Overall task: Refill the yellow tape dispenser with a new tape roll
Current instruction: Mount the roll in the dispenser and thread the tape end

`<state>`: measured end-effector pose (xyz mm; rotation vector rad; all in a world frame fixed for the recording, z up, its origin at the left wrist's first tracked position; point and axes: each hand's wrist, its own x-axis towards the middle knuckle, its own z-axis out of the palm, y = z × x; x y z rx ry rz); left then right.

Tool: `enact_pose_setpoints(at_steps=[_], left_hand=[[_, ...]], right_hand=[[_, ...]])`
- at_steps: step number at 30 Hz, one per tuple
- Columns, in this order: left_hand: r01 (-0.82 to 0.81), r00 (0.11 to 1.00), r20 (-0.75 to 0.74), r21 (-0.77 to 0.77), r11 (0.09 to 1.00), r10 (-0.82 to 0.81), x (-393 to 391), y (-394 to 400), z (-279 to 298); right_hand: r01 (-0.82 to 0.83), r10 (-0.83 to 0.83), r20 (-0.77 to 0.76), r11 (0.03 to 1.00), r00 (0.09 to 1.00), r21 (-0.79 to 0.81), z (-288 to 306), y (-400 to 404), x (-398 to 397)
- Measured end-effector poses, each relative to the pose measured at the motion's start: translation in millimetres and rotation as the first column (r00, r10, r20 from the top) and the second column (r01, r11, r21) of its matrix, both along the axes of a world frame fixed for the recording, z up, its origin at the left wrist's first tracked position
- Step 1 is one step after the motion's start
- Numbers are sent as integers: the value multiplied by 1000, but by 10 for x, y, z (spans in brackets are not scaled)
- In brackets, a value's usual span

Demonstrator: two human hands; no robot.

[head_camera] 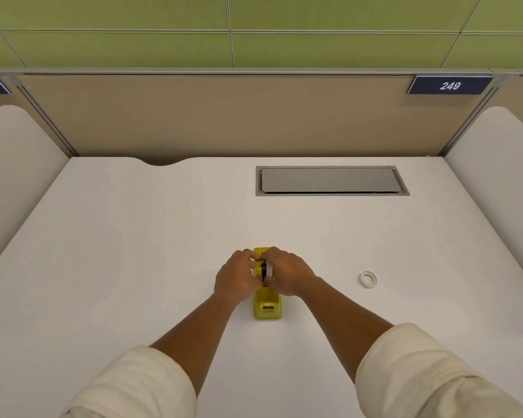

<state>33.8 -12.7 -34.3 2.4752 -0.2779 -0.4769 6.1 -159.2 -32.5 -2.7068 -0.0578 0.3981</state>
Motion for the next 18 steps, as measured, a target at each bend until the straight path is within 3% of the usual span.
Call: enact_pose_setpoints(at_steps=[12, 18], left_hand=[[40, 999, 19, 111, 993, -42, 5, -39, 51], [48, 999, 2, 36, 998, -49, -17, -17, 97]], right_hand=[[32, -39, 69, 995, 997, 93, 83, 5, -36], [185, -199, 11, 930, 980, 318, 116, -1, -34]])
